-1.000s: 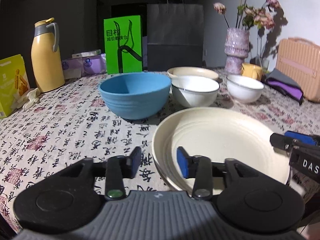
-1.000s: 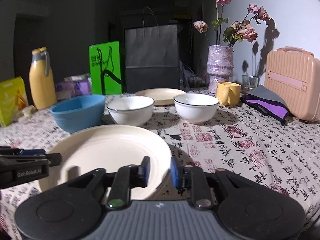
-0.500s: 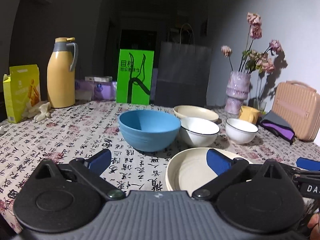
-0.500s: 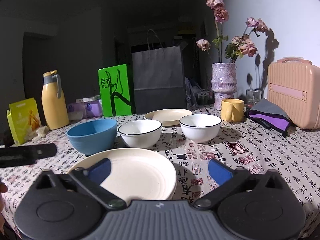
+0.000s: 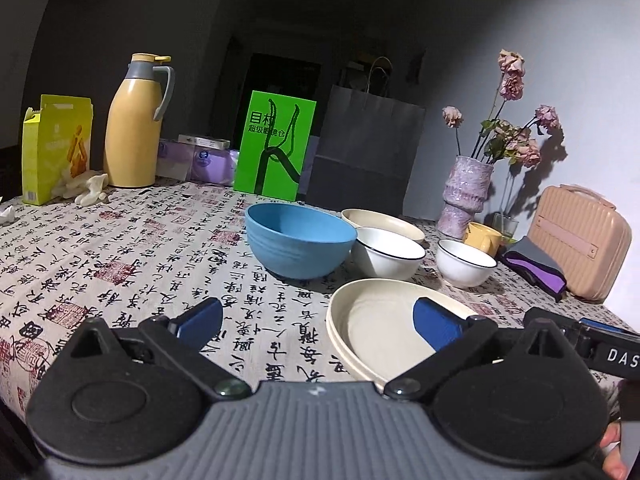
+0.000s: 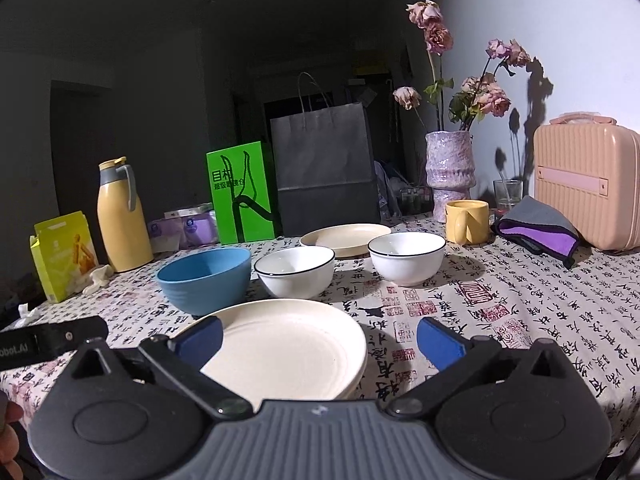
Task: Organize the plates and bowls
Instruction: 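Withdraw both open tools from the stacked plates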
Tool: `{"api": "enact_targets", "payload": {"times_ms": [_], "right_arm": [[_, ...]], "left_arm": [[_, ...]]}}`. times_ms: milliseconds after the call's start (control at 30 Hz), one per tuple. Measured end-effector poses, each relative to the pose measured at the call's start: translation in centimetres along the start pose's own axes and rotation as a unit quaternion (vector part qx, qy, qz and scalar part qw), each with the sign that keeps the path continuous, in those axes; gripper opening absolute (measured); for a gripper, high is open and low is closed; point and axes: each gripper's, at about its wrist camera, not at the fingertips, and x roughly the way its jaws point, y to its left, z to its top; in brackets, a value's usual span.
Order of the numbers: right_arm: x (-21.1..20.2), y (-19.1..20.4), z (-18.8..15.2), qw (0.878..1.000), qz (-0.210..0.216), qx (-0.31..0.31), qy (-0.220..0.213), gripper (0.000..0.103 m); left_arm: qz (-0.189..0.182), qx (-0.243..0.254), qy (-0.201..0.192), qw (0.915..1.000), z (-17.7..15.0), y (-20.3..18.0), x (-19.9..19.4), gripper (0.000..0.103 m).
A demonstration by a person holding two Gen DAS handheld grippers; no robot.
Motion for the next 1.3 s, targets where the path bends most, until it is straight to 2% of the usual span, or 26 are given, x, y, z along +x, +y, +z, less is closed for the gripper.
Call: {"api": "enact_targets", "payload": {"times_ms": [267,567,867,1300], "right_arm": [[-0.8,-0.3,-0.1,1.0,-0.005,0.0,0.006,0.103],[-0.6,-1.2,0.3,1.0,-0.015,0.01,0.018,0.103],[-0.8,-2.9,1.8,1.0,-0.012,0.009,0.018,0.103],[1.8,-7.1,4.5,0.998,-0.006,0.05,0.035,0.103]], "left_arm": [[-0.01,0.004,-0.006,0.9999,-0.3,-0.3,-0.7,0.103],[-0.026,-0.008,0.006,0.9996,0.0,-0.3,-0.2,0.103],[-0.049,-0.006,0.027,0.9984,1.5,-2.0,1.3,0.103],[-0.082,-0.007,0.064,0.9945,3.7,-5.4,4.8,0.103]]}}
